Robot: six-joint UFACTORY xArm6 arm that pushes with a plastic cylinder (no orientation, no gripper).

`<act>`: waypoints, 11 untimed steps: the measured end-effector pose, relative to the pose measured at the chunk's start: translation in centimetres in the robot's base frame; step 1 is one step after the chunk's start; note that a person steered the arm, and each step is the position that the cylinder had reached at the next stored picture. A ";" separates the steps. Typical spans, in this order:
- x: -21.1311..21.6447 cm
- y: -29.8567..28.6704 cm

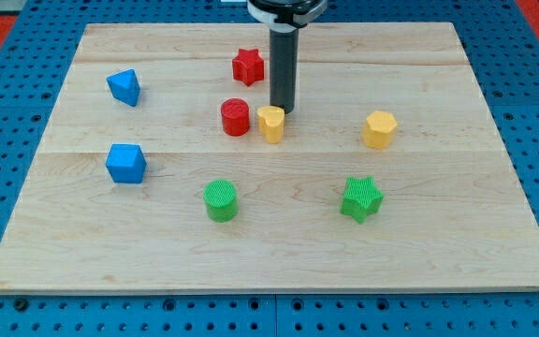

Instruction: Push the red star towards the red circle

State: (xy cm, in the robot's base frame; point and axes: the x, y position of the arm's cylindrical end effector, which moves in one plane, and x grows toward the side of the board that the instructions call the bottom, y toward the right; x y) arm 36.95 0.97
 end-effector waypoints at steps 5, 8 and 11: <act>-14.9 6.8; -15.2 -2.7; -9.9 -4.3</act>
